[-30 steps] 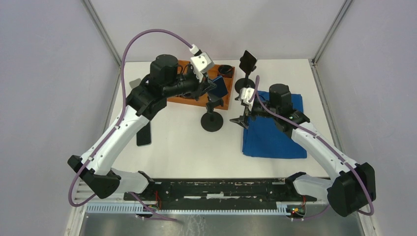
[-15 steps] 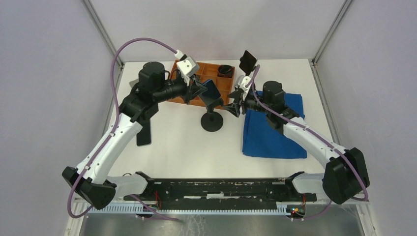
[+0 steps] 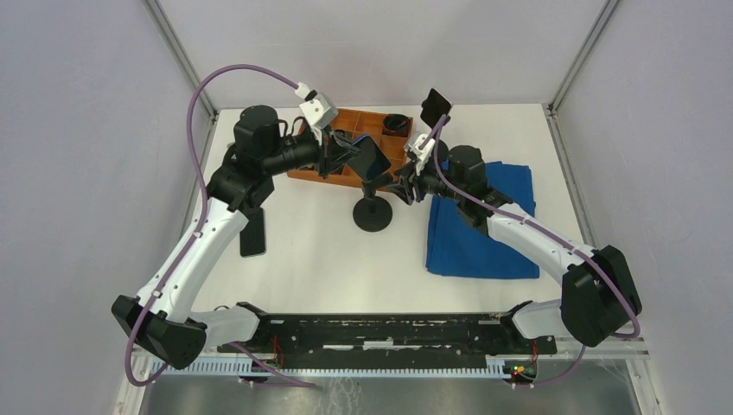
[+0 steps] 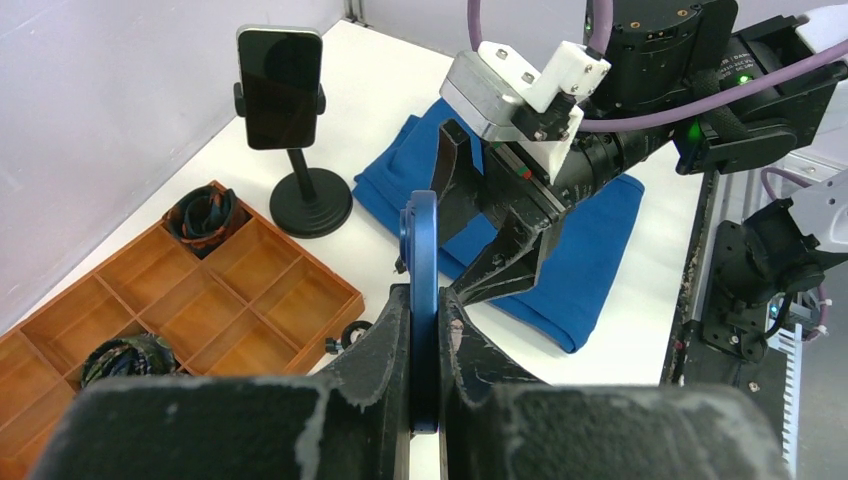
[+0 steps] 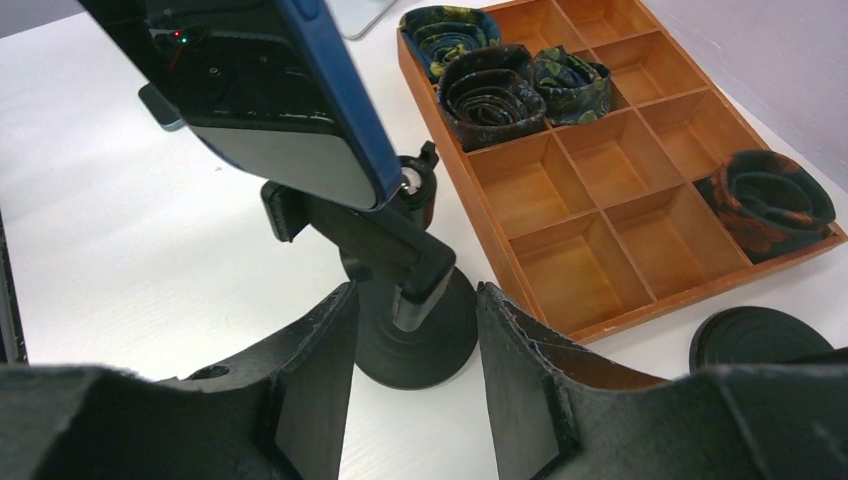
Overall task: Place the phone on the phone stand
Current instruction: Install the phone on the phone stand.
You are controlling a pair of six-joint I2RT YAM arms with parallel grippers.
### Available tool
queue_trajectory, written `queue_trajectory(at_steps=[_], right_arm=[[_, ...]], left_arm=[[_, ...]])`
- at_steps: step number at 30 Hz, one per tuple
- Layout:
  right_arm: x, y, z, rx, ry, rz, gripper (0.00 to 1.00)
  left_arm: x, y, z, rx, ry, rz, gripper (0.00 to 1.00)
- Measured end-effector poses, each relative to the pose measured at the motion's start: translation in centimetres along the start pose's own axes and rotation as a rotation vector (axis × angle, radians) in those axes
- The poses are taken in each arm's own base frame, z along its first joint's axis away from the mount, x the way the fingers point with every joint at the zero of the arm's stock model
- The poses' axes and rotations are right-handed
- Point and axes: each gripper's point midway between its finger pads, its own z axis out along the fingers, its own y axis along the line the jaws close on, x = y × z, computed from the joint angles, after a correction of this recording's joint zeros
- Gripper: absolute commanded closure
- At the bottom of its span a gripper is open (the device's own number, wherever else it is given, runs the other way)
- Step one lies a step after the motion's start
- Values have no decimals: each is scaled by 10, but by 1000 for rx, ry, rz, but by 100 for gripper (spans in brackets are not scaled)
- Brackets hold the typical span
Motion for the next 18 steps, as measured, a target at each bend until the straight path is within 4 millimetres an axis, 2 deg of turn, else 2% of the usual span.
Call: queue_trajectory(at_steps=[5,8,18], right_arm=[[0,-4,0,33,-4,34,49],[4,-5,2,42,-1,58,53],[13,-4,8,45,17,113,58]], left_arm=[[1,0,-1,5,-5,2,98],[2,0,-3,4,-9,4,98],[0,-1,-7,6,-20,11,98]])
